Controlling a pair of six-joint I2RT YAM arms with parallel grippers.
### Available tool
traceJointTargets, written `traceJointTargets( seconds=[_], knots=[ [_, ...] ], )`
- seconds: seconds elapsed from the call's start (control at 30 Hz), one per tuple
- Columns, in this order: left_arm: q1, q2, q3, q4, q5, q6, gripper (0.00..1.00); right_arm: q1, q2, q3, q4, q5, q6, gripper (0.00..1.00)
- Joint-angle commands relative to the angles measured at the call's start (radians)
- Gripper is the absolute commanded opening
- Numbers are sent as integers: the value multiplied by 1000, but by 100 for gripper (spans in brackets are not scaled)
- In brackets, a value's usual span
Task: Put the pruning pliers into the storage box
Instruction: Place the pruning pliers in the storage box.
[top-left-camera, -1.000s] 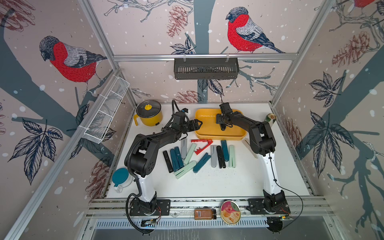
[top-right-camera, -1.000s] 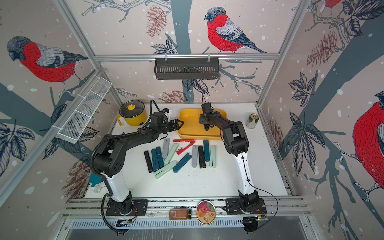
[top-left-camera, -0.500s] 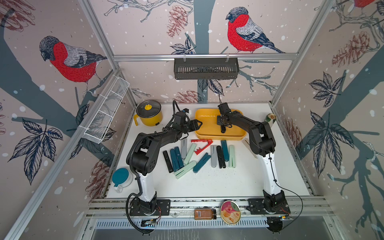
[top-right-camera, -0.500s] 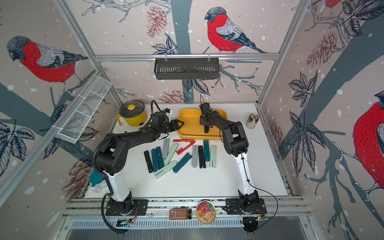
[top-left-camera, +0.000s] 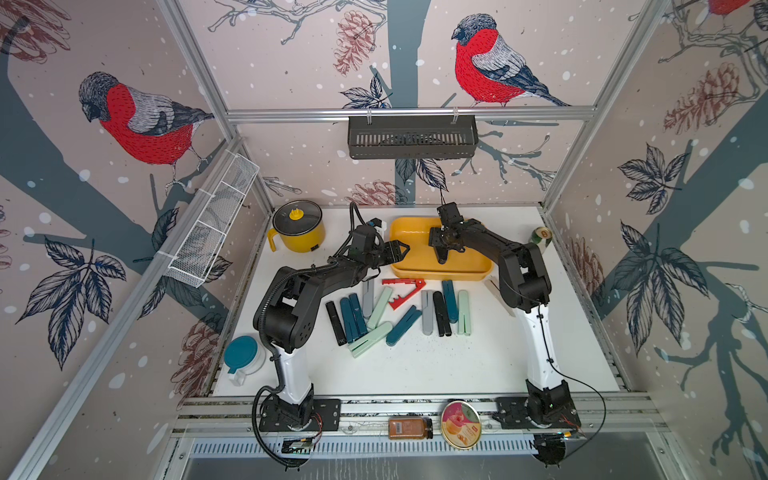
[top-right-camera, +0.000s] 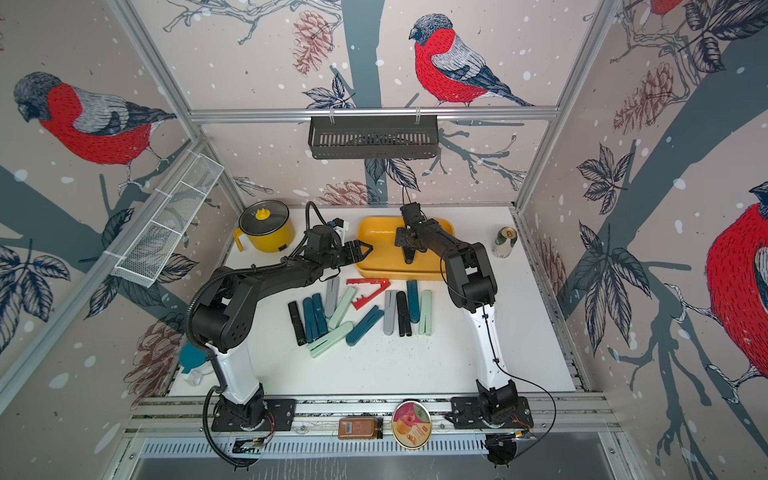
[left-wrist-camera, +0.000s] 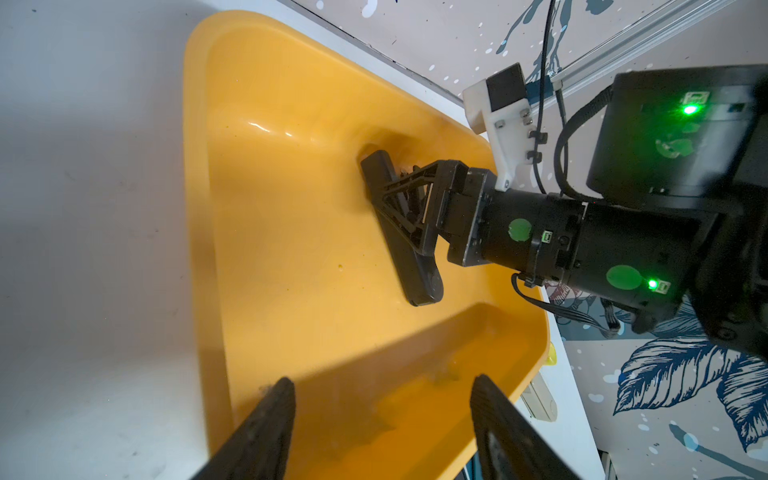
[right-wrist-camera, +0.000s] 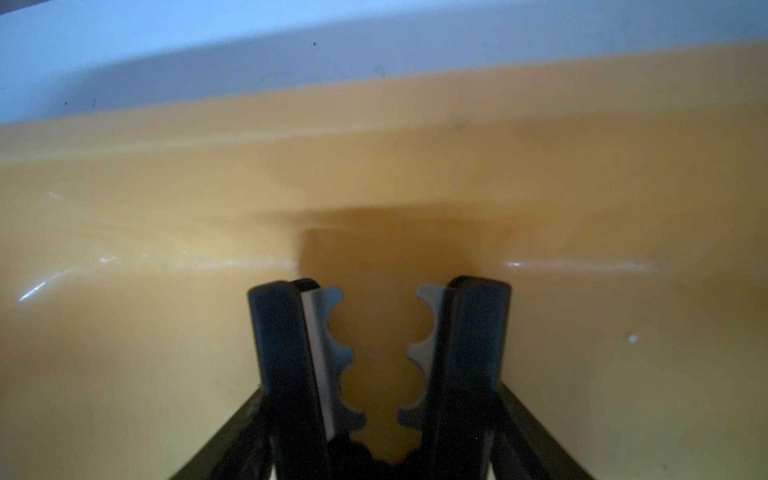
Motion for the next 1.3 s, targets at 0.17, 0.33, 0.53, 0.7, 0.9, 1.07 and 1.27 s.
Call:
traceJointTargets(
  seconds=[0.17,0.33,0.53,0.7,0.9,1.07,1.27],
  knots=[
    [2,-3,24,-42,-30,36,70,-1,-44,-29,-91,-25,-8,100],
    [6,-15,19,-58,-42,50,71,7,-84,-107,-97,-12,-40,99],
    [17,-21,14,-59,-34,57,71,10,-87,-145,-71,3,-66,97],
    [19,-22,16,-63,-28,61,71,8,-17,-63,-76,20,-90,87],
    [19,-29,14,-68,-27,62,71,3,-15,-51,-46,61,-109,31],
    [18,-18,16,-53,-12,53,70,11,-93,-130,4,63,-103,3],
    [15,0,19,-22,22,31,67,22,-141,-170,4,48,-67,1]
  ],
)
